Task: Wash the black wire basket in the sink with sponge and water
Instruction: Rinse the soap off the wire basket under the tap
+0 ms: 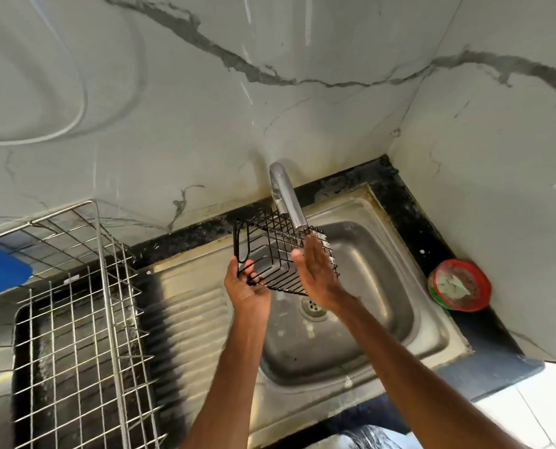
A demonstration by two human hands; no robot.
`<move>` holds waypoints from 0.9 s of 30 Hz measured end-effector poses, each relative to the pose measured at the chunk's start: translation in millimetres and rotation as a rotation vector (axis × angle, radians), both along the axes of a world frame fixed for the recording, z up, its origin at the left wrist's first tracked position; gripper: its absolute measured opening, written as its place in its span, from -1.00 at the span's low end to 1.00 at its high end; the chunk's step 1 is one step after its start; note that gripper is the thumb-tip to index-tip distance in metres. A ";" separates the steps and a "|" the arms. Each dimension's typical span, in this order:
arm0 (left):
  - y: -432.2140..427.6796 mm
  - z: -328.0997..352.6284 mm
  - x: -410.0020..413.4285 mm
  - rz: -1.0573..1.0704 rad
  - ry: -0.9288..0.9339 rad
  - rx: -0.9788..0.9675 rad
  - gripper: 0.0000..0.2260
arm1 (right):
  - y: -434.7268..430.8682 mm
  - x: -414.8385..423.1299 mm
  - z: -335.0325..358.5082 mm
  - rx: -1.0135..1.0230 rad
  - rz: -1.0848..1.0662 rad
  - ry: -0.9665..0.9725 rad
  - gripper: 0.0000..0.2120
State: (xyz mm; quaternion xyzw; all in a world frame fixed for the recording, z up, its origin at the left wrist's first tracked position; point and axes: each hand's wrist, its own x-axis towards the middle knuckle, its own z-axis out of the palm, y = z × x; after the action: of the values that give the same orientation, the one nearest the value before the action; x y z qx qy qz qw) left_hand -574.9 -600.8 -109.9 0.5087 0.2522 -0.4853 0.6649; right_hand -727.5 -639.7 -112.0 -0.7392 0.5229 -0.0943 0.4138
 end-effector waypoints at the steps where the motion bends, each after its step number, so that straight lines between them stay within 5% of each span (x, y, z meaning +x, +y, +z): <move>1: 0.6 -2.1 2.2 -0.002 -0.015 -0.005 -0.80 | 17.8 -0.2 3.7 -0.077 0.052 -0.052 -0.38; 6: 8.0 -4.0 4.7 0.024 0.042 -0.082 -0.70 | 14.1 46.5 33.8 -0.243 0.219 -0.318 -0.43; 8: 9.2 -0.1 2.4 0.024 0.042 -0.075 -0.72 | -4.9 51.7 23.1 -0.263 0.155 -0.250 -0.47; 10: 10.0 1.0 2.7 0.036 0.038 -0.076 -0.76 | -17.9 35.5 6.6 -0.185 0.075 -0.097 -0.08; 12: 10.7 1.0 5.1 0.029 0.028 -0.080 -0.78 | -11.7 12.3 -7.5 0.016 -0.043 0.007 0.10; 15: 13.2 -3.2 5.7 0.004 -0.004 -0.078 -0.78 | 17.8 14.1 4.4 0.116 -0.012 -0.008 -0.01; 20: 17.1 -7.1 4.3 0.030 0.080 -0.125 -0.70 | 18.7 51.6 40.1 -0.144 0.256 -0.246 -0.38; 24: 14.3 -0.2 3.3 0.037 0.065 -0.140 -0.71 | -28.3 27.5 16.3 0.016 0.008 0.037 -0.37; 27: 3.5 1.0 5.0 -0.005 0.035 -0.132 -0.72 | -25.0 22.8 13.1 0.010 -0.004 0.050 -0.25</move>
State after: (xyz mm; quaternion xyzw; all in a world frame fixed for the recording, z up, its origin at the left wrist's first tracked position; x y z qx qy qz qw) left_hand -569.9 -597.4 -108.9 0.4556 0.2301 -0.5115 0.6913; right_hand -704.8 -664.7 -99.0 -0.7382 0.5351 -0.0740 0.4040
